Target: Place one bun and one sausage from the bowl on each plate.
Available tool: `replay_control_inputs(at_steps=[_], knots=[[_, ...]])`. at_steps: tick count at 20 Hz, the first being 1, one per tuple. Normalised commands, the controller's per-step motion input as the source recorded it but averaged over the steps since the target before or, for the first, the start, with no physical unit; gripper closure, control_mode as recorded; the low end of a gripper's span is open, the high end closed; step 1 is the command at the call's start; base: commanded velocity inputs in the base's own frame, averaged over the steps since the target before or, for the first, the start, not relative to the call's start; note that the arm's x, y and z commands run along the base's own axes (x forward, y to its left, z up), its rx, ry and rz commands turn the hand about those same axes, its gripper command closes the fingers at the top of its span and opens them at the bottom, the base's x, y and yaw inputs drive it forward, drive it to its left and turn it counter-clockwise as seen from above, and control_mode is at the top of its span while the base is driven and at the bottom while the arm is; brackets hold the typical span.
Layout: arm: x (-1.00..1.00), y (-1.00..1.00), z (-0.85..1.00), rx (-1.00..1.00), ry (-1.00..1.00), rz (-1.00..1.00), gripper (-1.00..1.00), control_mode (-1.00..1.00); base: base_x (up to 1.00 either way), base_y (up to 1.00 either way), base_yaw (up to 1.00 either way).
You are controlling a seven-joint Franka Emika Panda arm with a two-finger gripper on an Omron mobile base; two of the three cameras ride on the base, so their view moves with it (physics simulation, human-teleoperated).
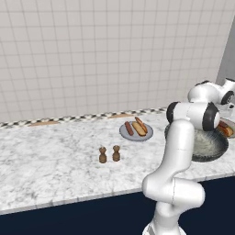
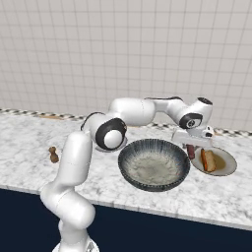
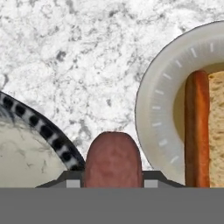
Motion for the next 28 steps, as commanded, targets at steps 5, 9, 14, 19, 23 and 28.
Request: replay_control_inputs(at_steps=[5, 9, 14, 19, 23, 28], knots=[[0.07, -0.01, -0.27, 0.0, -0.03, 0.0, 1.0, -1.0, 0.0, 0.0, 0.0], [0.12, 0.0, -0.03, 0.0, 0.0, 0.0, 1.0, -1.0, 0.0, 0.0, 0.0], [0.04, 0.0, 0.0, 0.0, 0.0, 0.0, 1.0, -1.0, 0.0, 0.0, 0.0], [0.03, -0.1, 0.0, 0.0, 0.0, 0.0, 1.0, -1.0, 0.0, 0.0, 0.0], [0.19, -0.2, 0.0, 0.0, 0.0, 0.0, 1.0, -1.0, 0.0, 0.0, 0.0], [0.29, -0.17, 0.0, 0.0, 0.0, 0.0, 1.0, -1.0, 0.0, 0.0, 0.0]])
